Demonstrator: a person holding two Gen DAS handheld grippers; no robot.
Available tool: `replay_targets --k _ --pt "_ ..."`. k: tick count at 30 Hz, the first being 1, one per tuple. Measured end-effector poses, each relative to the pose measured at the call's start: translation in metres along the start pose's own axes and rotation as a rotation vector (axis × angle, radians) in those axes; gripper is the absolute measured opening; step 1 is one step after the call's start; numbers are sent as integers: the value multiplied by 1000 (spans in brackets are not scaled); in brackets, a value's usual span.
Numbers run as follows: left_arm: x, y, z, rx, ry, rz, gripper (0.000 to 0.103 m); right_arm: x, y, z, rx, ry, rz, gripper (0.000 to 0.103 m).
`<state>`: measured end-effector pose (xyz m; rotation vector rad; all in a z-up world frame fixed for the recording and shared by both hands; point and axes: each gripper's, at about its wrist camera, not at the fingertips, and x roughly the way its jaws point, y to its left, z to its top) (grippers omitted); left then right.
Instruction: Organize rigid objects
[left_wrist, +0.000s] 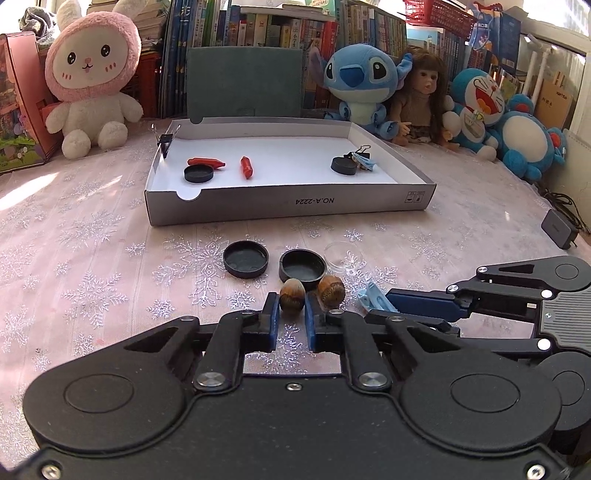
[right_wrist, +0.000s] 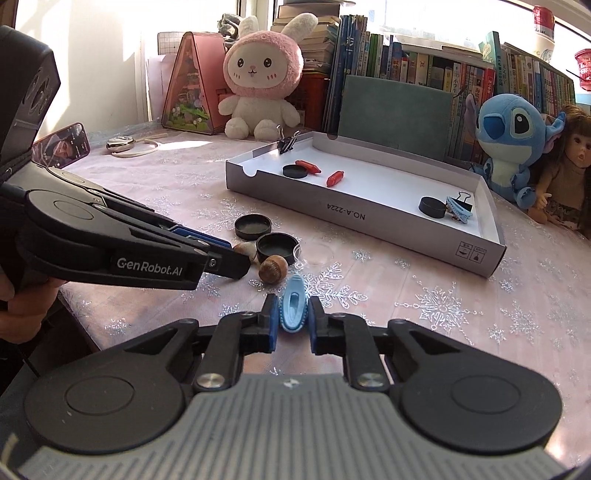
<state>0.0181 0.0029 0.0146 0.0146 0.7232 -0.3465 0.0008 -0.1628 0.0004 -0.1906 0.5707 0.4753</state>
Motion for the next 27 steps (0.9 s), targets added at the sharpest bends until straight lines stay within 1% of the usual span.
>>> replay_targets --k 3,7,9,10,11,12,16,23,24,26,27 --pt "-2 -2 -3 26 -3 6 14 -2 -3 -2 -11 5 -5 20" --pt "-4 4 -4 12 6 10 14 -6 -7 -3 -25 12 -14 21" --pt "-6 8 -4 9 5 18 14 -8 -9 -4 -32 17 -16 23" --pt "-6 9 -4 9 5 25 15 -8 -11 -5 -37 21 -19 25" --pt "-6 11 -4 10 6 32 15 -9 -12 -6 -42 23 -19 37" --pt "-5 12 -4 11 6 38 15 -10 -14 -6 -46 25 -20 42" --pt "-6 17 -5 5 4 56 15 -14 -18 -8 -51 30 -40 44" --pt "-5 19 -2 -20 -2 79 16 -9 -30 -6 24 29 -112 46" --pt "-6 18 -2 -18 -3 76 18 -9 -31 -6 30 29 -111 46" --pt "-8 15 -3 -21 -9 66 26 -11 -31 -6 42 27 -93 47" --pt "-9 13 -3 -23 -13 62 33 -11 -31 -5 47 25 -79 50"
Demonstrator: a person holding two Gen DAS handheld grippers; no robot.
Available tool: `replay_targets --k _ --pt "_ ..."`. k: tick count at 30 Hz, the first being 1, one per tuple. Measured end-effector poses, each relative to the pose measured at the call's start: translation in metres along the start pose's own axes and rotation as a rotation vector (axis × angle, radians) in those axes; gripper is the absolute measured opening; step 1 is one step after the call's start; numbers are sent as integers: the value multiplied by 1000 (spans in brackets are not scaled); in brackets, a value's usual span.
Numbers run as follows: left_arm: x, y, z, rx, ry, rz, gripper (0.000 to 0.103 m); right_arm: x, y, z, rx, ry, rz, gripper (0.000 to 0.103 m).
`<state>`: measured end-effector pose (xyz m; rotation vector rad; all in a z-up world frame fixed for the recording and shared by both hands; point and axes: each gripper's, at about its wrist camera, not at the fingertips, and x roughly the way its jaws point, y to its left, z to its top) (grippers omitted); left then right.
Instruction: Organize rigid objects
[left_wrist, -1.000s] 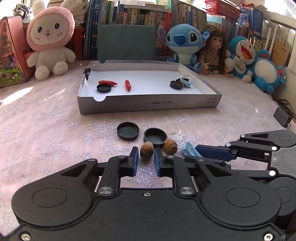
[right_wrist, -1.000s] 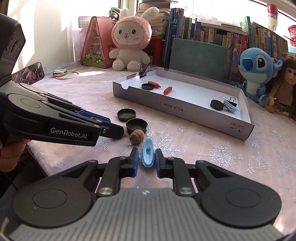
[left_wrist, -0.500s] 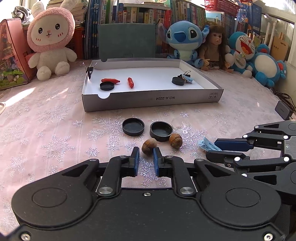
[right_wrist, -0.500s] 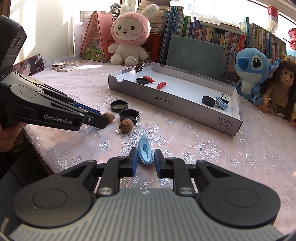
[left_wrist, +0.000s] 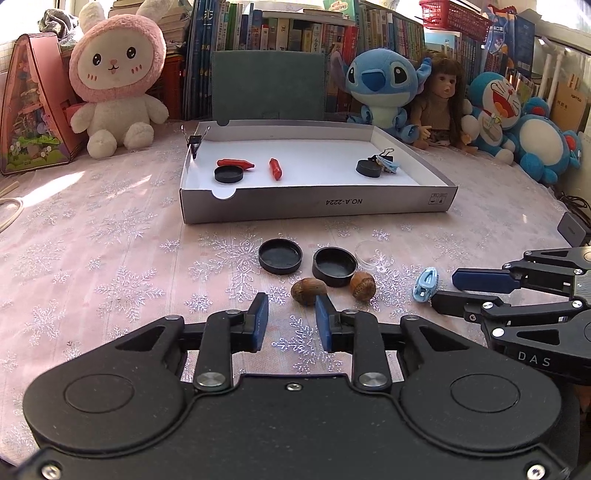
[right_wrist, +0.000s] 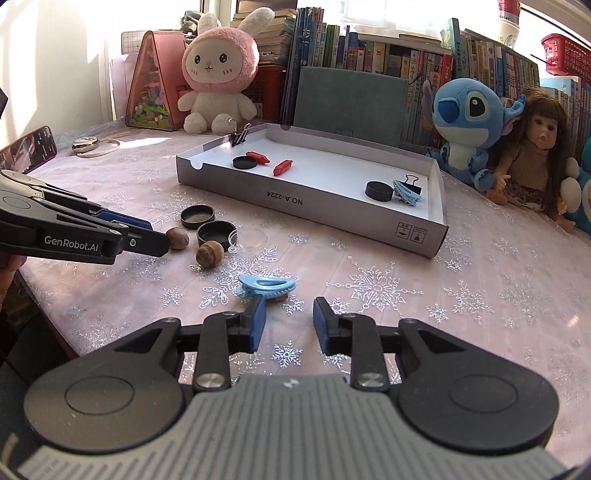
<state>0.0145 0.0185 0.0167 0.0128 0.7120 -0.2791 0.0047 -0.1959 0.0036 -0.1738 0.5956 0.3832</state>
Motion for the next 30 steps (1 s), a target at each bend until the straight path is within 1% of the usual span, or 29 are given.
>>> replay_targets --k 1,3,5,8,13,19,23,26,30 --pt "-1 -2 0 1 -6 -3 36 -1 0 0 7 -3 15 51" --pt "0 -7 0 6 -18 3 36 -1 1 1 17 -12 34 57" --pt "2 -14 0 15 -33 18 36 0 3 2 17 -17 33 58" --pt "6 -18 1 11 -37 18 36 3 4 4 12 -22 26 61" --pt "13 -19 -1 0 -32 32 36 8 4 6 7 -29 21 63" --pt "15 -24 -1 42 -50 75 36 13 3 7 15 -31 18 63" --pt "15 -22 -3 6 -49 72 36 11 2 5 72 -37 -10 63" --pt "16 -22 -4 -20 -60 83 35 9 4 2 117 -53 -43 63" --pt "16 -21 -5 -52 -72 89 34 5 4 1 201 -67 -81 63"
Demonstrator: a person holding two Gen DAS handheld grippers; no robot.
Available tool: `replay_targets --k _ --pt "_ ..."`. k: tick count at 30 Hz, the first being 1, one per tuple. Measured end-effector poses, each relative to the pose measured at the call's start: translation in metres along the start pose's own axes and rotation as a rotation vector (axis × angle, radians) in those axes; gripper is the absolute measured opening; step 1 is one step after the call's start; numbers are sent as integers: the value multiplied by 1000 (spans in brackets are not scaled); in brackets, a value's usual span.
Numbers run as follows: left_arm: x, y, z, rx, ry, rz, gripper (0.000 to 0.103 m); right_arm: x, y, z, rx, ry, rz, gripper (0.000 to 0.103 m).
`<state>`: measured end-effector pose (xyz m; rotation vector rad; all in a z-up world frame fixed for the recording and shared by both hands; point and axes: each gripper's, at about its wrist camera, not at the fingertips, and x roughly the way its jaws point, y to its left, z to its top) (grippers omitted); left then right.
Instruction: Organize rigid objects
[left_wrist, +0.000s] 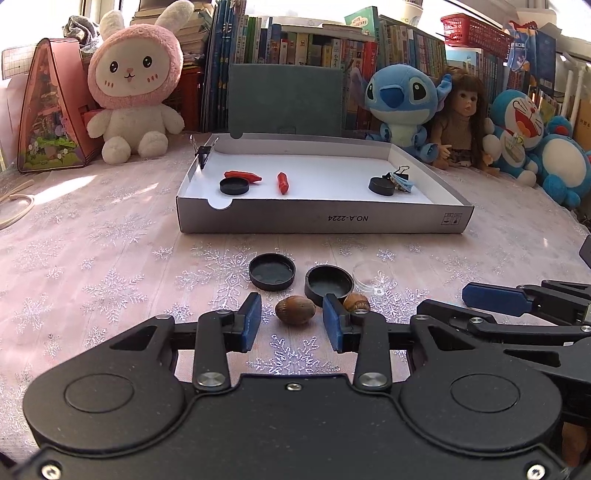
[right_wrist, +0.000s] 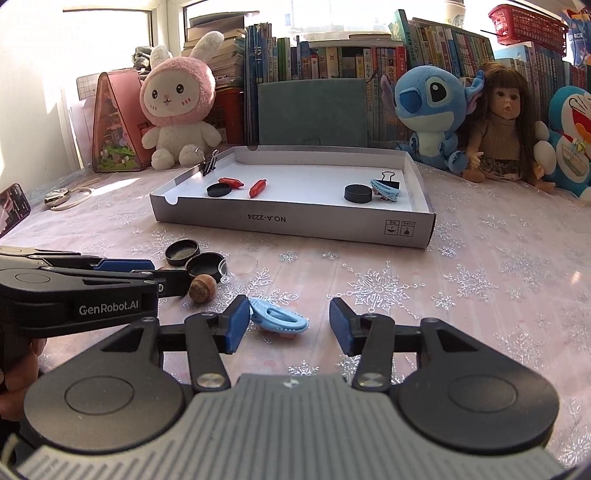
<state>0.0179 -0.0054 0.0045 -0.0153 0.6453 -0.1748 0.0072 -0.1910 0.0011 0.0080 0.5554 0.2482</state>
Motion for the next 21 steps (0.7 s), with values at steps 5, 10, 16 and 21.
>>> replay_targets --k 5,10,16,21 --pt "-1 -3 -2 17 -9 10 25 -5 1 -2 69 1 -35 63" --pt "-3 -4 -3 16 -14 12 23 -5 7 -3 101 6 -47 63" --pt "-7 -3 -2 14 -25 16 23 1 15 -5 116 -5 -110 63" --pt "-9 -1 -1 10 -32 20 23 4 19 -8 137 -37 -144 42"
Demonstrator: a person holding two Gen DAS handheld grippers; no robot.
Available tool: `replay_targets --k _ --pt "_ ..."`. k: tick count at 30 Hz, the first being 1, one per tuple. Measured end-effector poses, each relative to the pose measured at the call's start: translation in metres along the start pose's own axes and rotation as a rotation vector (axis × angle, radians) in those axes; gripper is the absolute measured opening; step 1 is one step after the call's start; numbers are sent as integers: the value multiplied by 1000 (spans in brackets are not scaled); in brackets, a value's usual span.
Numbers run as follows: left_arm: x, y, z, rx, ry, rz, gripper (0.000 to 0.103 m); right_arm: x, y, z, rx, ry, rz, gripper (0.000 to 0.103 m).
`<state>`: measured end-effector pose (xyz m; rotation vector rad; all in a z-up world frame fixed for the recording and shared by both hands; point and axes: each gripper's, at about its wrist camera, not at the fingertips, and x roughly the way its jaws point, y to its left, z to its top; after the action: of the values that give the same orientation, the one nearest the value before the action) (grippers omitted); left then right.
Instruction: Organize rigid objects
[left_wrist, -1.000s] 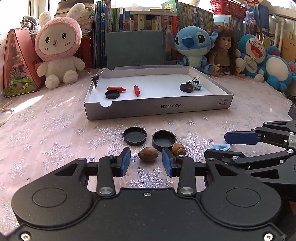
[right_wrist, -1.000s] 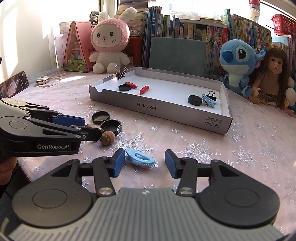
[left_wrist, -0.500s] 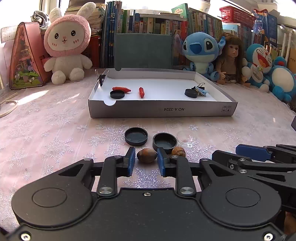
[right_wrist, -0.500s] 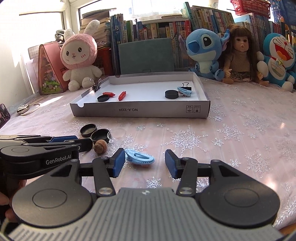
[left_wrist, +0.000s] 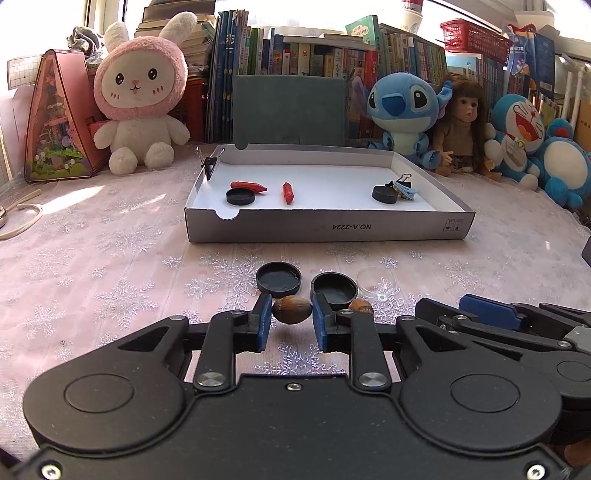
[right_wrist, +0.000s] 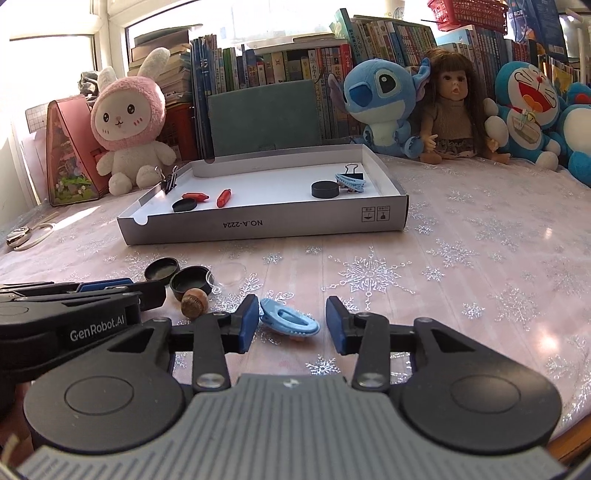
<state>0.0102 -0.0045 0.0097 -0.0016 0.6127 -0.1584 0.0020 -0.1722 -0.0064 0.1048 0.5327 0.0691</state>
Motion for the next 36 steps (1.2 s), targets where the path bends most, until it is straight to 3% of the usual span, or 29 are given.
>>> replay_targets --k 12,24,29,36 --pt "-1 9 19 -3 -16 2 22 -3 -6 10 -35 -29 35 38" --pt "19 31 93 12 -66 -11 22 23 -62 87 51 -55 34 38" --pt "55 36 117 4 15 -51 22 55 -77 118 100 0 61 38" --pt "104 41 124 6 92 -4 22 106 -82 134 142 117 92 38"
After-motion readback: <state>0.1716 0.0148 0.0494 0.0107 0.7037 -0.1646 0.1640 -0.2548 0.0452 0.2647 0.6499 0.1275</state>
